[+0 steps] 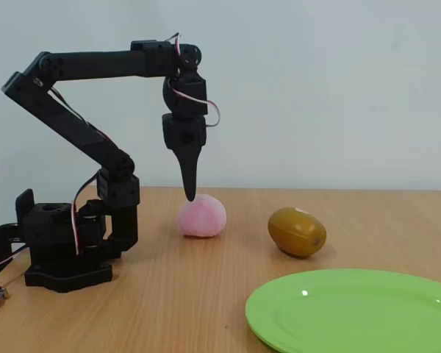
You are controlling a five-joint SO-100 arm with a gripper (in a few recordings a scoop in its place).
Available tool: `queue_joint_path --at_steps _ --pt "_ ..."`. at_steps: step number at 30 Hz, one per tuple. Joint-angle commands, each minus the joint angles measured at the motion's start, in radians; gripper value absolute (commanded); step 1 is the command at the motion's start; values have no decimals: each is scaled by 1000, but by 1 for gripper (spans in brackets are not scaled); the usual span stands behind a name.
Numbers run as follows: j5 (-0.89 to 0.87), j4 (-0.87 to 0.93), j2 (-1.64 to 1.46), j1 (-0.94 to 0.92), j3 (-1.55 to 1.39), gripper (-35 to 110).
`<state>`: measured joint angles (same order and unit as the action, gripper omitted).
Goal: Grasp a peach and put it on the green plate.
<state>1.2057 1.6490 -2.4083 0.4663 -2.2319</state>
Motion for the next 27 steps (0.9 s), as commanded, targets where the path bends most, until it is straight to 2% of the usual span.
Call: queue_joint_path --at_steps 1,12,27 --pt "-9 -6 9 6 26 47" --pt "-103 -66 95 21 21 47" --pt "-336 -184 213 63 -9 46"
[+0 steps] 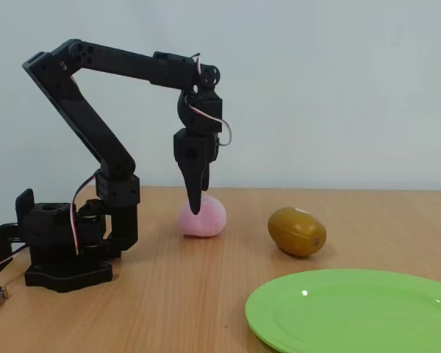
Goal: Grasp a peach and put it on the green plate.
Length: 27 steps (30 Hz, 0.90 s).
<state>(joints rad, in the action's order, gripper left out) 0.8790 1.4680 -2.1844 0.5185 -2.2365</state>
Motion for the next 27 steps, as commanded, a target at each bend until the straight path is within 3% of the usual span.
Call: queue_joint_path --at_steps 1,27 --pt "-14 -11 -11 11 -12 46" --pt "-38 -144 110 -6 -120 43"
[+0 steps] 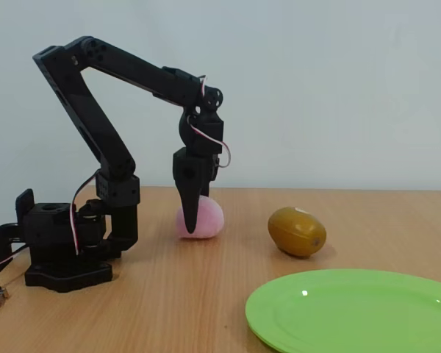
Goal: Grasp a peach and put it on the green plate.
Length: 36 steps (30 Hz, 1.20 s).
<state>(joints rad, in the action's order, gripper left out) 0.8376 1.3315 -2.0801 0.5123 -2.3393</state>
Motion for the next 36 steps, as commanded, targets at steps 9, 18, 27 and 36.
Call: queue_joint_path --at_steps 9,18,27,36 --pt "8 -72 20 0 -63 41" --pt "-6 -84 21 -3 -75 37" --pt "-5 -80 5 -6 -69 34" --pt "-26 55 -55 -15 84 36"
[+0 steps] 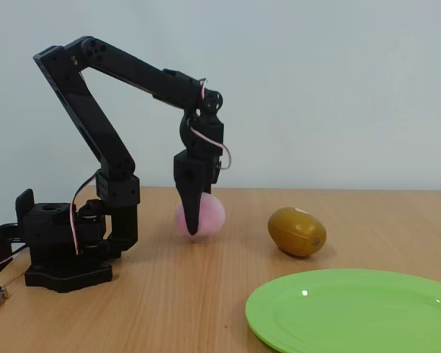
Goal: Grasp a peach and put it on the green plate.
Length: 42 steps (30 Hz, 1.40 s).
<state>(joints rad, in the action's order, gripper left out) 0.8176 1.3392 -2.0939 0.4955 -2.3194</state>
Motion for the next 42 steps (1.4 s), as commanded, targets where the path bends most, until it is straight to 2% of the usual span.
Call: queue_joint_path --at_steps 1,10,25,42 --pt "-17 63 -44 -2 87 36" --pt "-127 196 -31 -75 301 36" --pt "-364 275 83 -357 581 37" --pt "-446 322 259 -675 788 36"
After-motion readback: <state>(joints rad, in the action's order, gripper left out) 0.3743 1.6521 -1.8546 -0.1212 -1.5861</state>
